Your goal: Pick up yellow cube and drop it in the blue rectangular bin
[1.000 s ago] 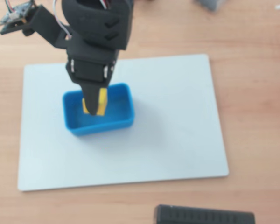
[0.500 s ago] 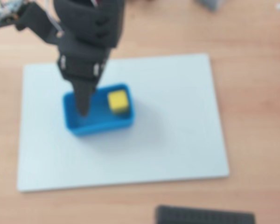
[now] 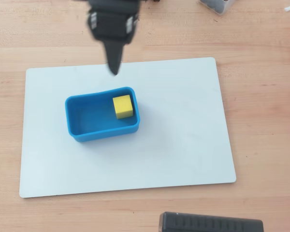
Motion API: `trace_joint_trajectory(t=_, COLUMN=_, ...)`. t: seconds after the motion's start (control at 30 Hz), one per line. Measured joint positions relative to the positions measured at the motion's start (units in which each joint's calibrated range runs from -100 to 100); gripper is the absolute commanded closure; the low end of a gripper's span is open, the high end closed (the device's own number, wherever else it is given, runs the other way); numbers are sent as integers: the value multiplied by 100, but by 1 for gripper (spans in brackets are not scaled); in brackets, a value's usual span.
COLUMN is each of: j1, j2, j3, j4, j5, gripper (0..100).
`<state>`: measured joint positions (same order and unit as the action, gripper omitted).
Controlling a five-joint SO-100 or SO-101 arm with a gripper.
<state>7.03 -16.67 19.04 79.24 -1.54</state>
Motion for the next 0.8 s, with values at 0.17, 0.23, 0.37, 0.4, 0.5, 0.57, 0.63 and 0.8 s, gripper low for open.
trace_joint_trajectory(t=0.17, j1=-332, j2=-1238, j3=1719, j4=-698, j5=5, gripper=100)
trace_joint_trajectory(t=0.23, j1=-432, j2=-1644, j3=2390, j4=-1002, j5=44, gripper=100)
trace_joint_trajectory(t=0.37, j1=-595, j2=-2411, j3=3571, j4=-1593, j5=88, gripper=100)
trace_joint_trajectory(t=0.4, j1=-625, j2=-2605, j3=3845, j4=-1709, j5=88, gripper=100)
trace_joint_trajectory(t=0.5, j1=-633, j2=-3390, j3=4733, j4=-2076, j5=88, gripper=100)
trace_joint_trajectory(t=0.57, j1=-680, j2=-3926, j3=5300, j4=-2228, j5=88, gripper=100)
trace_joint_trajectory(t=0.63, j1=-726, j2=-4462, j3=5810, j4=-2336, j5=103, gripper=100)
trace_joint_trajectory(t=0.8, j1=-703, j2=-5358, j3=6594, j4=-2398, j5=147, gripper=100)
